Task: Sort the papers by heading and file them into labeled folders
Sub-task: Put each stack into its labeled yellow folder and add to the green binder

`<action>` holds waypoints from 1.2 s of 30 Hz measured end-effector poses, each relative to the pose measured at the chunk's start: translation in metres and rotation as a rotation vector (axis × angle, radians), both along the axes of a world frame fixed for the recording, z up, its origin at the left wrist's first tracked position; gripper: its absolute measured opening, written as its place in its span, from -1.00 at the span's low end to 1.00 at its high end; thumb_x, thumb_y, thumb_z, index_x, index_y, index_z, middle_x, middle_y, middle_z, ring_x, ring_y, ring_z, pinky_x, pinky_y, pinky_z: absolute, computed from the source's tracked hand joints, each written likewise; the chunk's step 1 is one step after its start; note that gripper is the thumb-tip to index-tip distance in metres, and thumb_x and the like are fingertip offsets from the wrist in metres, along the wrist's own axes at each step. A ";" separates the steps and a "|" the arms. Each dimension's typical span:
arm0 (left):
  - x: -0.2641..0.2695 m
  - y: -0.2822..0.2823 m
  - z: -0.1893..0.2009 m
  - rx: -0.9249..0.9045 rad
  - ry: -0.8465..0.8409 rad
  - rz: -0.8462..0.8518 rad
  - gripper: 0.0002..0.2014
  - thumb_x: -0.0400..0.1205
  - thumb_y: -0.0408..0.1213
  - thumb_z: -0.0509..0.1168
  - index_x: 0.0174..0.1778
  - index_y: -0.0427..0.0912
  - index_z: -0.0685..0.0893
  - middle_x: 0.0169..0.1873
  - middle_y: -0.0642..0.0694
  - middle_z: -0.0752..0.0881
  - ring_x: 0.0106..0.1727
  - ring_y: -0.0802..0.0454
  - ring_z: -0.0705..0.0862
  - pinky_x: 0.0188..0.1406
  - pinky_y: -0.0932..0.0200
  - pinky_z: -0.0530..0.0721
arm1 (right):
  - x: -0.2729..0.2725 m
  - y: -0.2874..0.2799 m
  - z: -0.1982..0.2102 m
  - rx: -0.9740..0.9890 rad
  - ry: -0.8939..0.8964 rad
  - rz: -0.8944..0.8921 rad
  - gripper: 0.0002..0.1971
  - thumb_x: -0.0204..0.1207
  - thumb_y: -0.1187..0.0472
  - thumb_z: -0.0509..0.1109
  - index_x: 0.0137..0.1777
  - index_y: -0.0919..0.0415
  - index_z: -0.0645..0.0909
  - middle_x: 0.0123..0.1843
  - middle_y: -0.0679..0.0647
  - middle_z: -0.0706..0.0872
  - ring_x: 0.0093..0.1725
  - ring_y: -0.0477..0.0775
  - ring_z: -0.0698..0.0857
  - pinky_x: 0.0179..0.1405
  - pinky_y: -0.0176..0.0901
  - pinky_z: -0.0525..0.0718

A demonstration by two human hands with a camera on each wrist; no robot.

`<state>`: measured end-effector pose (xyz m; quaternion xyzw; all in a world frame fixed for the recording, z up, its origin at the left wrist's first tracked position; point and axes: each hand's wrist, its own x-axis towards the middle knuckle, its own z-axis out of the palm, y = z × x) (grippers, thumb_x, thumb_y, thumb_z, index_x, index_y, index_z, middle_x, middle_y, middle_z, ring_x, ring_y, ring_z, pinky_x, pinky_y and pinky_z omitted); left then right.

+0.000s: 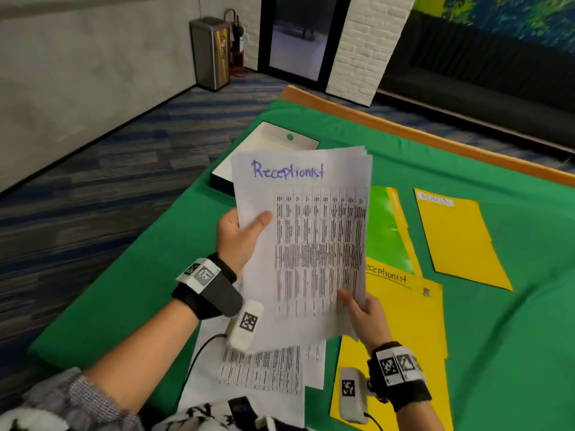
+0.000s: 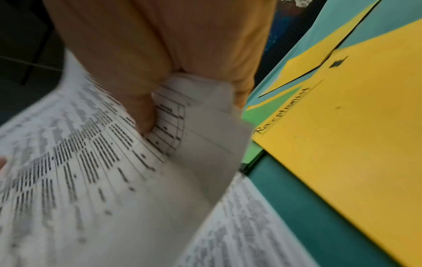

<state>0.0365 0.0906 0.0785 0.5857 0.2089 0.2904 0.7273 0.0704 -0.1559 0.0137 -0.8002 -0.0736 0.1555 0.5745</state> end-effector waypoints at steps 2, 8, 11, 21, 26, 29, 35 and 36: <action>0.006 -0.007 -0.008 0.013 0.058 -0.043 -0.83 0.52 -0.47 0.39 0.01 -0.21 0.68 -0.12 0.02 0.77 -0.16 0.19 0.75 -0.19 0.26 0.70 | -0.004 -0.014 -0.008 -0.060 -0.034 -0.041 -0.91 0.60 0.32 0.30 -0.05 0.19 0.63 -0.16 -0.07 0.73 -0.20 -0.17 0.68 -0.38 -0.52 0.57; -0.002 -0.060 -0.048 0.129 0.257 -0.245 -0.71 0.57 -0.56 0.26 0.15 -0.19 0.56 0.11 -0.10 0.71 0.11 -0.03 0.70 0.04 0.12 0.71 | -0.012 -0.090 -0.024 -0.175 -0.033 -0.290 -0.92 0.55 0.35 0.36 -0.02 0.34 0.65 -0.16 0.17 0.72 -0.17 0.08 0.65 -0.25 -0.12 0.52; -0.018 -0.101 -0.068 0.341 0.383 -0.402 -0.72 0.58 -0.47 0.26 0.19 -0.16 0.56 0.12 0.01 0.66 0.18 0.03 0.67 0.17 0.17 0.65 | -0.014 -0.140 -0.020 -0.225 0.027 -0.399 -0.79 0.56 0.31 0.35 0.07 0.48 0.63 -0.15 0.25 0.69 -0.19 0.10 0.62 -0.25 -0.14 0.52; -0.054 -0.218 -0.127 1.148 0.608 -1.201 -0.27 0.51 0.04 0.39 0.56 -0.10 0.30 0.63 -0.06 0.11 0.64 -0.03 0.08 0.60 0.03 0.13 | -0.006 -0.256 -0.013 -0.272 0.204 -0.638 -0.55 0.56 0.17 0.37 0.36 0.43 0.49 0.19 0.33 0.68 0.07 0.33 0.70 0.18 0.32 0.65; -0.058 -0.239 -0.128 1.538 0.676 -1.252 0.06 0.46 0.28 0.30 0.64 -0.20 -0.14 0.64 -0.13 -0.24 0.65 -0.10 -0.21 0.62 -0.02 -0.07 | -0.005 -0.276 -0.012 -0.230 0.254 -0.651 -0.54 0.55 0.15 0.37 0.39 0.36 0.47 0.23 0.29 0.68 0.07 0.31 0.70 0.17 0.29 0.66; -0.060 -0.244 -0.121 1.586 0.709 -1.298 -0.07 0.54 0.22 0.24 0.64 -0.22 -0.06 0.64 -0.16 -0.16 0.65 -0.18 -0.13 0.61 -0.07 0.10 | -0.003 -0.281 -0.012 -0.169 0.271 -0.656 -0.54 0.56 0.18 0.35 0.40 0.39 0.44 0.24 0.30 0.66 0.05 0.30 0.69 0.16 0.22 0.67; -0.069 -0.235 -0.113 1.223 0.569 -1.155 -0.52 0.74 -0.05 0.00 0.56 -0.14 0.20 -0.10 -0.20 0.67 -0.21 0.00 0.64 -0.20 0.19 0.60 | -0.001 -0.287 -0.008 -0.048 0.303 -0.676 -0.53 0.57 0.20 0.34 0.42 0.42 0.42 0.22 0.24 0.65 0.05 0.25 0.68 0.20 0.16 0.65; -0.071 -0.233 -0.110 1.167 0.513 -1.094 -0.60 0.75 -0.16 -0.02 0.50 -0.20 0.30 -0.37 -0.09 0.57 -0.49 0.09 0.47 -0.46 0.26 0.46 | -0.001 -0.289 -0.008 -0.031 0.315 -0.689 -0.53 0.57 0.19 0.35 0.42 0.40 0.43 0.23 0.23 0.66 0.06 0.26 0.69 0.18 0.16 0.66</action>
